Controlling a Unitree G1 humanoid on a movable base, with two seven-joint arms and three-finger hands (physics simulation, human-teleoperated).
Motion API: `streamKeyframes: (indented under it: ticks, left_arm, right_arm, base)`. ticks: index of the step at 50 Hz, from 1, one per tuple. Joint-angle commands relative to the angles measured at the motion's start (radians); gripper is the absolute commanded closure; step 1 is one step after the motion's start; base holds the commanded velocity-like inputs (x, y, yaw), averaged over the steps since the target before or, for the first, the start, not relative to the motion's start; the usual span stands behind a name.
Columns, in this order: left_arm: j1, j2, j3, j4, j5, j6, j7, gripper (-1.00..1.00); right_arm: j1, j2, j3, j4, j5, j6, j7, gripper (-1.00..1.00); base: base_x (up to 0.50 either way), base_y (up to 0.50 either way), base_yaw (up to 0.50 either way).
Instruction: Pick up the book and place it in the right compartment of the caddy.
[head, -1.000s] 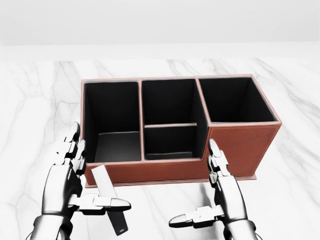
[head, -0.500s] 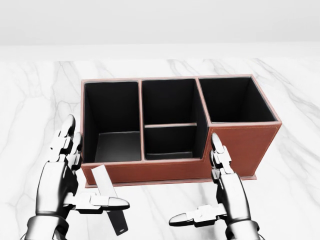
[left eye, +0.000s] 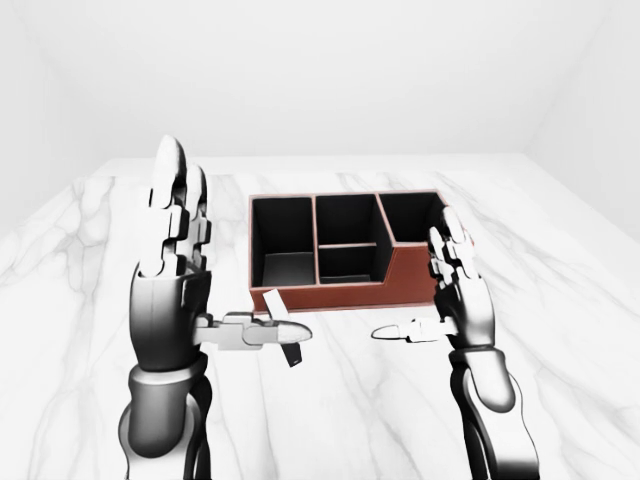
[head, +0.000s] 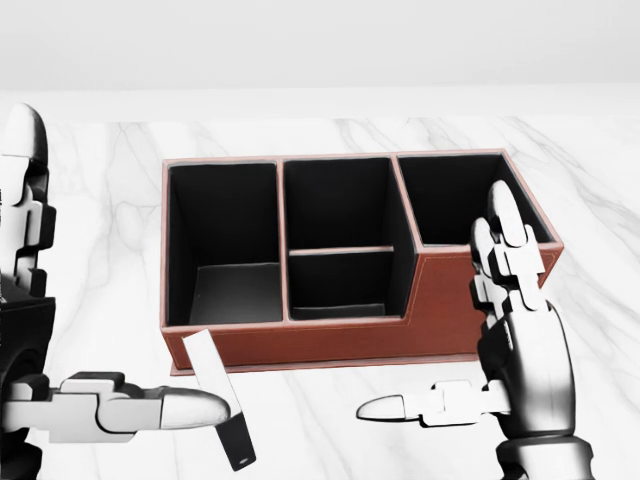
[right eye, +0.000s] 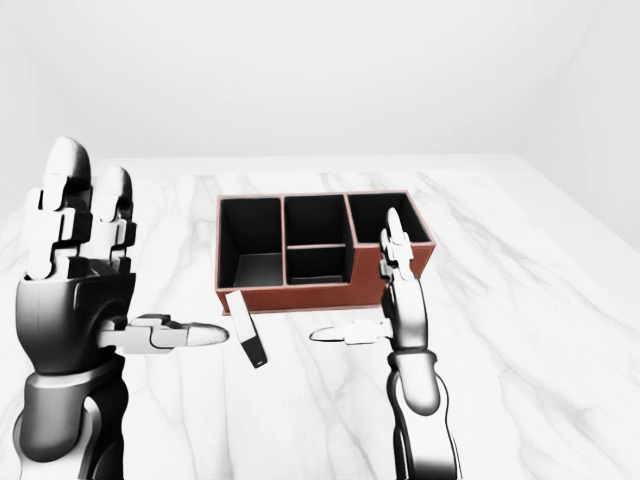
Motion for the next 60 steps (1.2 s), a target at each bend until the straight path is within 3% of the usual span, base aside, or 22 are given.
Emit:
streamKeyframes:
  ticks: [1,7,9,13,14,15,16,21,25,27,30,39,60]
  left_arm:
    - [0.003,-0.001,0.005,-0.049,-0.001,0.000,-0.008,-1.00]
    - [0.009,0.001,0.005,-0.034,-0.001,0.000,-0.004,-1.00]
    - [0.008,0.000,0.004,-0.039,0.001,0.000,-0.004,-1.00]
    - [0.011,0.000,0.005,-0.041,0.001,0.000,-0.004,-1.00]
    - [0.012,0.000,0.004,-0.045,0.002,0.000,-0.005,-1.00]
    - [0.013,0.000,0.005,-0.043,0.001,0.000,-0.004,-1.00]
    - [0.011,-0.001,0.005,-0.042,0.001,0.000,-0.004,-1.00]
    - [0.012,-0.001,0.005,-0.033,0.001,0.000,-0.003,-1.00]
    - [0.012,-0.001,0.005,-0.031,0.001,0.000,-0.002,-1.00]
    - [0.015,-0.001,0.005,-0.029,0.001,0.000,-0.002,-1.00]
    - [0.017,-0.001,0.005,-0.027,0.000,0.000,-0.001,-1.00]
    - [0.017,-0.001,0.008,-0.019,-0.002,0.000,-0.002,-1.00]
    - [0.017,0.000,0.007,-0.025,-0.001,0.000,-0.004,-1.00]
  right_arm:
    - [0.009,0.000,-0.006,-0.098,0.010,0.030,0.000,-1.00]
    - [0.017,-0.003,-0.021,-0.137,0.008,0.030,0.001,-1.00]
    - [0.027,-0.003,-0.018,-0.143,-0.019,0.011,-0.005,-1.00]
    - [0.039,0.002,-0.009,-0.155,-0.025,0.009,-0.004,-1.00]
    - [0.051,0.003,-0.003,-0.112,-0.027,-0.048,-0.008,-1.00]
    - [0.047,0.002,-0.002,-0.140,-0.027,-0.015,-0.005,-1.00]
    - [0.046,0.002,0.001,-0.146,-0.029,-0.003,-0.004,-1.00]
    - [0.058,0.003,0.023,-0.122,-0.028,-0.011,-0.001,-1.00]
    - [0.096,-0.005,0.104,-0.049,-0.081,-0.077,-0.017,-1.00]
    - [0.100,-0.013,0.145,0.046,-0.119,-0.133,-0.033,-1.00]
    - [0.087,-0.016,0.158,0.128,-0.123,-0.144,-0.040,-1.00]
    - [0.069,-0.012,0.157,0.277,-0.126,-0.144,-0.044,-1.00]
    - [0.112,-0.027,0.254,0.321,-0.180,-0.144,-0.053,-1.00]
  base:
    - [0.00,0.00,0.00]
    - [0.00,0.00,0.00]
    - [0.00,0.00,0.00]
    - [0.00,0.00,0.00]
    - [0.00,0.00,0.00]
    - [0.00,0.00,0.00]
    - [0.00,0.00,0.00]
    - [0.00,0.00,0.00]
    - [0.00,0.00,0.00]
    - [0.00,0.00,0.00]
    - [0.00,0.00,0.00]
    - [0.00,0.00,0.00]
    - [0.00,0.00,0.00]
